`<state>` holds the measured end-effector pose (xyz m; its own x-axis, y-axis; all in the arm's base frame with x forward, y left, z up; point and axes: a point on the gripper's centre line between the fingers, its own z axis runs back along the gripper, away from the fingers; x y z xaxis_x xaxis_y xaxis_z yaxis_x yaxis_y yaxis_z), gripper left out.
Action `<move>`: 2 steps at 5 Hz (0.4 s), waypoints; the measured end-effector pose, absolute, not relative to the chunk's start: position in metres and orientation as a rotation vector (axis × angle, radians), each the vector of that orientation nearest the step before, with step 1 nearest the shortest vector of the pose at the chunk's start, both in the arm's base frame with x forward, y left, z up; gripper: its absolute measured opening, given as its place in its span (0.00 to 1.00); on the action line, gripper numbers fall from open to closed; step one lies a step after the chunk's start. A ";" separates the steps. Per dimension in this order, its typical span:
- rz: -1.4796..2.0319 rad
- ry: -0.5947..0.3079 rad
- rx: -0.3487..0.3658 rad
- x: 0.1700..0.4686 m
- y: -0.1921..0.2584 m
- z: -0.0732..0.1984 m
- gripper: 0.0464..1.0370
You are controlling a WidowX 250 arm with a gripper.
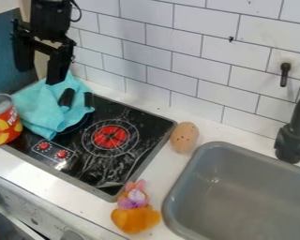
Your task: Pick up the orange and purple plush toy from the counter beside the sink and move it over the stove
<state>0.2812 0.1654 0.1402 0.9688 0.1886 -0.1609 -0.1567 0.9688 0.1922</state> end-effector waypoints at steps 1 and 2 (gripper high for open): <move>0.172 0.204 0.164 0.279 0.163 0.129 0.96; 0.112 0.180 0.104 0.262 0.120 0.103 0.96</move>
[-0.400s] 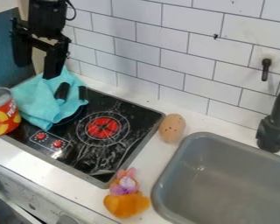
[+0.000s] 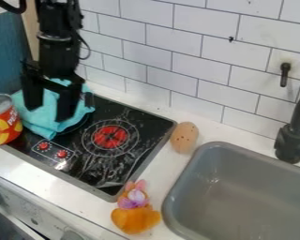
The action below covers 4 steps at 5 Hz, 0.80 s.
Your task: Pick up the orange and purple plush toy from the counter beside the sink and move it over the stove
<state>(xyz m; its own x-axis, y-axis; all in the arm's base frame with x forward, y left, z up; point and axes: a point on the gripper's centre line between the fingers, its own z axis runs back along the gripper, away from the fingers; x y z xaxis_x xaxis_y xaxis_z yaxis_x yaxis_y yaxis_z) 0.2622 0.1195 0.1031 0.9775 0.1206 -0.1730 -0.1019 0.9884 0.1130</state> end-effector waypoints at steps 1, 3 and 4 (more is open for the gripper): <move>0.066 0.161 0.122 0.256 0.081 0.108 0.96; 0.011 0.158 0.028 0.253 0.032 0.090 0.96; 0.026 0.135 -0.006 0.251 0.015 0.092 0.96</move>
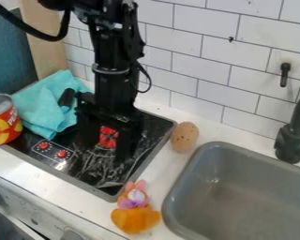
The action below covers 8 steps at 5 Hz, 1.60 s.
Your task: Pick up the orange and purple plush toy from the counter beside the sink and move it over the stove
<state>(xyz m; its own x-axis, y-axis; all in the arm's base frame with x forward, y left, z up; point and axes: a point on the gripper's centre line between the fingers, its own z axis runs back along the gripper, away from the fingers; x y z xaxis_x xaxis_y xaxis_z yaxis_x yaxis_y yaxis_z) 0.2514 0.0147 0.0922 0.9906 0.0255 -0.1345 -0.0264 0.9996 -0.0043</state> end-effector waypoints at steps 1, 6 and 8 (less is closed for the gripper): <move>0.047 0.123 -0.057 0.249 0.001 0.093 0.96; 0.039 0.248 -0.036 0.243 -0.040 0.043 0.96; 0.066 0.293 -0.012 0.243 -0.041 0.031 0.72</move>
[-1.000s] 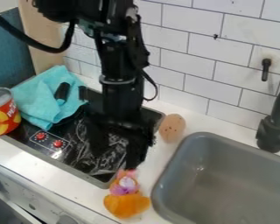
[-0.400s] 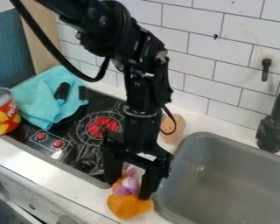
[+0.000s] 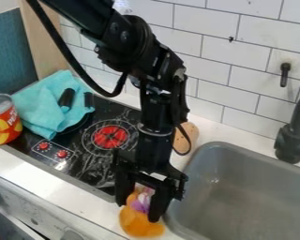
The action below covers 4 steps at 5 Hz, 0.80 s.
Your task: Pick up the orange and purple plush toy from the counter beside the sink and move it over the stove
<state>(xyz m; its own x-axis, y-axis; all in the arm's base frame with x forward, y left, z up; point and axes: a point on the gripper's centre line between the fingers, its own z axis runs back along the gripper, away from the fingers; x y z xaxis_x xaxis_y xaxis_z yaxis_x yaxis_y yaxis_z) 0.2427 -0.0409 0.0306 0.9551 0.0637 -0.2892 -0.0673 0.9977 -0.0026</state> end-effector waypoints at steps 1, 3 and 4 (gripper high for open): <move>0.050 0.298 -0.016 0.242 -0.041 0.031 0.61; -0.011 0.173 -0.015 0.251 -0.038 0.077 0.56; -0.001 0.105 -0.013 0.272 -0.018 0.103 0.56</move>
